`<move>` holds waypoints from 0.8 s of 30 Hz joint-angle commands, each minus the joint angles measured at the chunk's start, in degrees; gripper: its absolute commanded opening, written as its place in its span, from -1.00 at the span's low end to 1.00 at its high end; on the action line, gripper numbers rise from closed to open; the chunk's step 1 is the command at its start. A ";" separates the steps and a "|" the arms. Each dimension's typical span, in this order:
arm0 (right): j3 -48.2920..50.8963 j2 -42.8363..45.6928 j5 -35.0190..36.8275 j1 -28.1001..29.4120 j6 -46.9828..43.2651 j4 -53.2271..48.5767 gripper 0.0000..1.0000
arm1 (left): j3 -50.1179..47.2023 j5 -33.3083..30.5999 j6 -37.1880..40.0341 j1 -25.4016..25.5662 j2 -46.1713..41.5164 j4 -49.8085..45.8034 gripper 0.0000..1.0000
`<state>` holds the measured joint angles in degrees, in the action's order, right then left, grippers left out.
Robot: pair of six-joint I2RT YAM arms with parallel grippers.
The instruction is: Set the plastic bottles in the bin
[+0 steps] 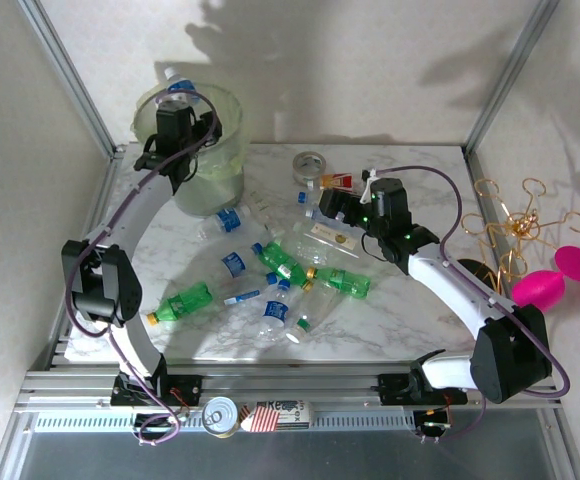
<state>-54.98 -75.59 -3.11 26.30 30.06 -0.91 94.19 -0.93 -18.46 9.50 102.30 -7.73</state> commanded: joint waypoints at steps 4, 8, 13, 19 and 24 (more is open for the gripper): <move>0.31 1.53 2.76 0.19 -2.78 -1.65 0.97 | 4.94 0.51 -1.47 -0.06 -0.63 -1.41 0.80; 0.57 1.93 3.34 0.26 -3.64 -2.70 0.97 | 4.90 1.54 -2.09 0.10 -3.56 -1.39 0.94; 1.44 1.37 2.26 0.22 -3.34 -2.17 0.98 | 3.23 2.27 -2.02 0.61 -9.24 -1.59 0.99; 2.52 0.28 1.32 0.25 -2.83 -1.07 0.98 | -5.02 4.16 -3.77 1.00 -19.18 -0.69 0.99; 4.20 0.71 -0.05 0.24 -2.55 1.22 0.98 | -20.28 3.38 -5.88 1.04 -31.35 2.09 0.99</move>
<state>-52.05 -75.33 -1.96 26.28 27.66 -1.87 80.38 1.93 -22.22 10.09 74.94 -6.52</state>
